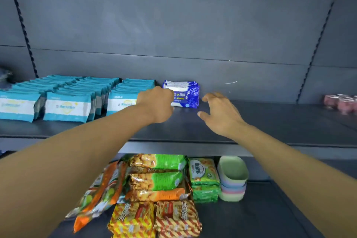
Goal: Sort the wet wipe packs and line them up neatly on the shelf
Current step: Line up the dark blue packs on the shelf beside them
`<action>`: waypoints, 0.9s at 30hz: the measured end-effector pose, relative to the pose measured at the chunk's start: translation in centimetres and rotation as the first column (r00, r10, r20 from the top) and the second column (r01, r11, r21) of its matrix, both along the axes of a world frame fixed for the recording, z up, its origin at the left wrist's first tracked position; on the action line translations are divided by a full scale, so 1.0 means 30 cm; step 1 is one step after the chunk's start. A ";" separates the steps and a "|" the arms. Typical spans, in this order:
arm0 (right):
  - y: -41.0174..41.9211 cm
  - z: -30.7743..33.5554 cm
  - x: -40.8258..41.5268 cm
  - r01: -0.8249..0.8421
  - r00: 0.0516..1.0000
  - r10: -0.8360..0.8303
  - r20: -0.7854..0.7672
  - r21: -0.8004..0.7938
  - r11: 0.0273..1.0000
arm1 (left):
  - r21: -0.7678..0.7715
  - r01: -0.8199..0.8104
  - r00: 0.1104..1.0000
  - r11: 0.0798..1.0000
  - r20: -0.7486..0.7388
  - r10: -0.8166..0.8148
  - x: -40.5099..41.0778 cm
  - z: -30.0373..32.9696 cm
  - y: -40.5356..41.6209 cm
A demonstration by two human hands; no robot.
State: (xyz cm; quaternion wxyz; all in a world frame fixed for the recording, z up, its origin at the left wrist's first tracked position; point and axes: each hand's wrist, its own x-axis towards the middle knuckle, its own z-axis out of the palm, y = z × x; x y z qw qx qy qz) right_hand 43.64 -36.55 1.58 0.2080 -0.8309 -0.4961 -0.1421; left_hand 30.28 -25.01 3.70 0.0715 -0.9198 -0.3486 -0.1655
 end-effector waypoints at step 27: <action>-0.606 -1.225 -0.515 -0.075 0.878 -0.212 -0.430 -0.559 0.826 | -0.548 0.001 0.915 0.837 -0.338 -0.222 -0.588 -1.259 -0.466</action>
